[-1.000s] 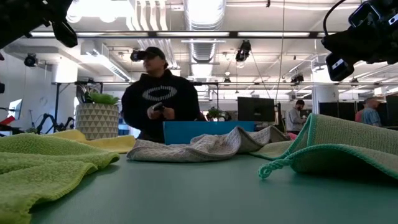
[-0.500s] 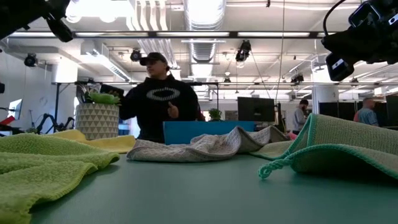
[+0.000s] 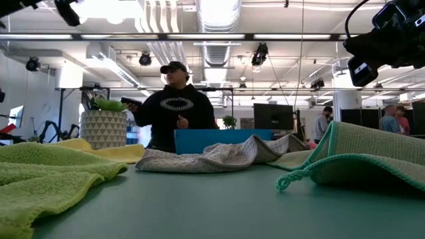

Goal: Fold microfiber towels
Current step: Fold the yellow microfiber cloth

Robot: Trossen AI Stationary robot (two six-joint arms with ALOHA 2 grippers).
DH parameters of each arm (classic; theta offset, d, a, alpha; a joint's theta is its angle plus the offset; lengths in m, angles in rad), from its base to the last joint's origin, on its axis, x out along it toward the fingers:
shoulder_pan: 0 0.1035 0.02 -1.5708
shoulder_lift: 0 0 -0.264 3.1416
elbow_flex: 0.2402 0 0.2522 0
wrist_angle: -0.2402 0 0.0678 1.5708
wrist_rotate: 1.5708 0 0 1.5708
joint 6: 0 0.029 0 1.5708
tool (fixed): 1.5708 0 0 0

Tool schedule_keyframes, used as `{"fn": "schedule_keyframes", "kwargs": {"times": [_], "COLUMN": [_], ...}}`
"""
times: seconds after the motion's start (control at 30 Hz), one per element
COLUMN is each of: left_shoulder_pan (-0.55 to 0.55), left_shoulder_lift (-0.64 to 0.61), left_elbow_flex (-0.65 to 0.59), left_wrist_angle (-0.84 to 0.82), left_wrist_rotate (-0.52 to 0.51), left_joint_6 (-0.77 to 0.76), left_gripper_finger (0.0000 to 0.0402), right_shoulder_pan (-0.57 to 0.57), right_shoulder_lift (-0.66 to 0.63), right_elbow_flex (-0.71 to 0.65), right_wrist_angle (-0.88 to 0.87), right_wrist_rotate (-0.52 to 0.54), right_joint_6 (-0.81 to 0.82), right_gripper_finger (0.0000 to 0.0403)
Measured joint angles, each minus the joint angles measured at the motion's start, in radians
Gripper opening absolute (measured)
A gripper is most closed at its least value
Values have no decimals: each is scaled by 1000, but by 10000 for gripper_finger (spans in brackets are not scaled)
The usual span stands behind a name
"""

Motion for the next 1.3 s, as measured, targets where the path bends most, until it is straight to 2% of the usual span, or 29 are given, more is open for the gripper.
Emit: {"fn": "schedule_keyframes", "kwargs": {"times": [0.23, 0.6, 0.9, 1.07, 1.3], "left_shoulder_pan": [0, 0, -2, -2, -23], "left_shoulder_lift": [194, 360, 494, 566, 647], "left_elbow_flex": [233, 524, 732, 790, 795], "left_wrist_angle": [-427, -870, -1284, -1393, -1477], "left_wrist_rotate": [1, 3, 28, 70, 112], "left_joint_6": [-1, -9, -175, -191, -215], "left_gripper_finger": [121, 121, 121, 121, 121], "right_shoulder_pan": [0, 0, 0, 0, 0], "right_shoulder_lift": [0, 0, 0, 0, 0], "right_elbow_flex": [0, 0, 0, 0, 0], "right_wrist_angle": [0, 0, 0, 0, 0], "right_wrist_rotate": [0, 0, 0, 0, 0], "right_joint_6": [0, 0, 0, 0, 0], "right_gripper_finger": [18, 18, 18, 18, 18]}}
